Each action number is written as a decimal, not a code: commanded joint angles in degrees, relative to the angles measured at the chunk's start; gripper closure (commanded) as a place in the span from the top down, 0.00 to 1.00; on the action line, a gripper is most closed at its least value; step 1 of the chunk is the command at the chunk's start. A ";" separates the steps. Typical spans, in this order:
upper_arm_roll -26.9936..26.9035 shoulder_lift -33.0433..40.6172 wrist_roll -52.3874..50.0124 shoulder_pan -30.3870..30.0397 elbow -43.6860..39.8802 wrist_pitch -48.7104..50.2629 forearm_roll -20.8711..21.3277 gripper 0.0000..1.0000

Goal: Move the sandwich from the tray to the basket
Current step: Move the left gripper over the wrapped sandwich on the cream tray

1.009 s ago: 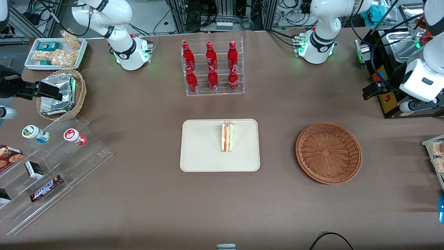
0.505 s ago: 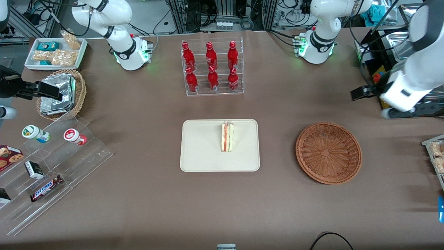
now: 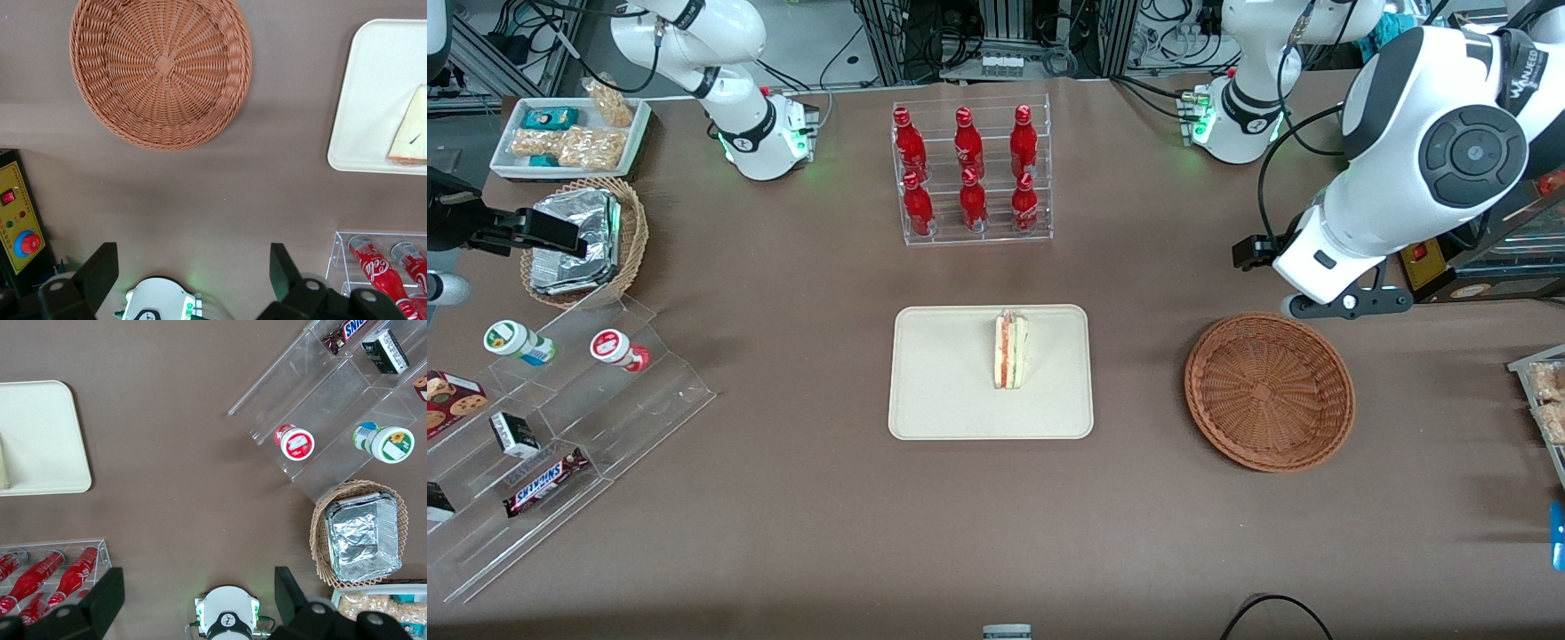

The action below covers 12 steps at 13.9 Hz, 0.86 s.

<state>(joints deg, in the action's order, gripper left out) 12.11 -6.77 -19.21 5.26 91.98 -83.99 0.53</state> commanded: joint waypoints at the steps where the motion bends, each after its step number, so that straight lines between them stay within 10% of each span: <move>1: -0.16 -2.55 -1.62 3.43 -1.19 -1.96 0.08 1.00; 12: 0.46 -18.97 -12.41 18.02 -3.29 -22.08 -4.22 1.00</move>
<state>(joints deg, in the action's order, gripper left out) 13.11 -21.98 -28.23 20.76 91.95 -104.30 -3.80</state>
